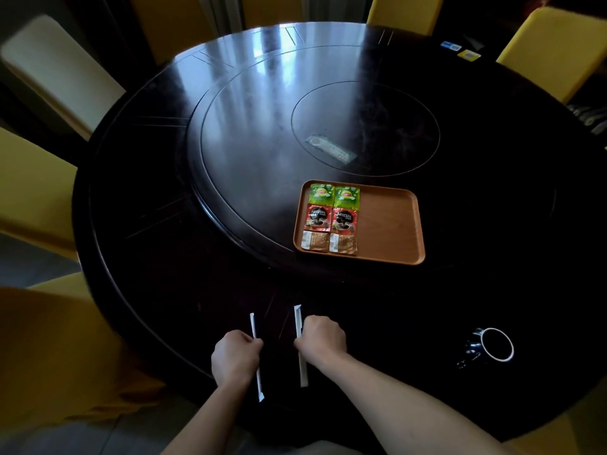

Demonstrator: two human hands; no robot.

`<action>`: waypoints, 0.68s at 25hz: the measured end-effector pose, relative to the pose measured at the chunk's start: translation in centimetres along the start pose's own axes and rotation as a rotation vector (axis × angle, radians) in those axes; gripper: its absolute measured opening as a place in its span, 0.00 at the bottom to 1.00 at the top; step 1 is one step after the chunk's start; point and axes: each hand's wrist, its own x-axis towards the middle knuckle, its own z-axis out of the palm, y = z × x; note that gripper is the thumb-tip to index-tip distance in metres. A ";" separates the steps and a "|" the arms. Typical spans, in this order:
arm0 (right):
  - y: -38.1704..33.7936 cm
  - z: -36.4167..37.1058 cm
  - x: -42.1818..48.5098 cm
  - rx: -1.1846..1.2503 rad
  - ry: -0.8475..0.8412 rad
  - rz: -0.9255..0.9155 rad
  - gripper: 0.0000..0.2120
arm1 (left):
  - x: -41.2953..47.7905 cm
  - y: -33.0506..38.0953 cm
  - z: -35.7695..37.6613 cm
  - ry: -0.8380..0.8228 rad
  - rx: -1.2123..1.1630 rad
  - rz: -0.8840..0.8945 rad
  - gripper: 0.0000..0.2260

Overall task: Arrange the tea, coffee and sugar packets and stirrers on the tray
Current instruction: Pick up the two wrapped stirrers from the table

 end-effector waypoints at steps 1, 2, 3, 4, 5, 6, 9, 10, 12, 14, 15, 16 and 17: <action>0.5 -0.1 -0.1 0.035 -0.009 0.002 0.05 | 0.1 -0.2 -0.2 -0.003 -0.004 0.000 0.11; 1.1 -0.2 -0.2 0.087 -0.013 0.002 0.05 | 0.2 -0.3 -0.4 -0.006 -0.010 -0.002 0.11; 1.7 -0.4 -0.3 0.147 -0.007 -0.004 0.05 | 0.2 -0.3 -0.6 -0.007 -0.021 -0.001 0.10; 2.4 -0.6 -0.5 0.213 0.007 -0.014 0.06 | 0.1 -0.4 -0.7 -0.009 -0.039 0.005 0.10; 3.2 -0.9 -0.7 0.285 0.024 -0.027 0.06 | 0.2 -0.4 -0.7 -0.017 -0.065 0.015 0.10; 3.9 -1.2 -1.0 0.357 0.041 -0.038 0.07 | 0.2 -0.5 -0.7 -0.037 -0.104 0.026 0.10; 5.9 -2.7 -1.8 0.513 0.096 -0.043 0.08 | -0.1 0.0 -1.0 -0.134 -0.274 0.050 0.08; 6.4 -3.3 -2.0 0.545 0.111 -0.034 0.09 | -0.2 0.3 -1.1 -0.154 -0.325 0.056 0.07; 7.0 -4.5 -2.1 0.587 0.150 -0.021 0.08 | -0.4 1.4 -1.4 -0.166 -0.407 0.080 0.07; 7.2 -5.7 -1.8 0.601 0.230 -0.012 0.07 | -0.4 3.1 -1.5 -0.197 -0.478 0.116 0.08; 7.2 -6.4 -1.7 0.607 0.274 -0.007 0.06 | -0.3 4.0 -1.5 -0.228 -0.491 0.143 0.07; 7.1 -6.9 -1.6 0.620 0.313 0.000 0.06 | -0.1 5.0 -1.5 -0.267 -0.488 0.176 0.07; 7.0 -7.4 -1.5 0.638 0.346 0.010 0.06 | 0.2 6.0 -1.5 -0.309 -0.485 0.212 0.06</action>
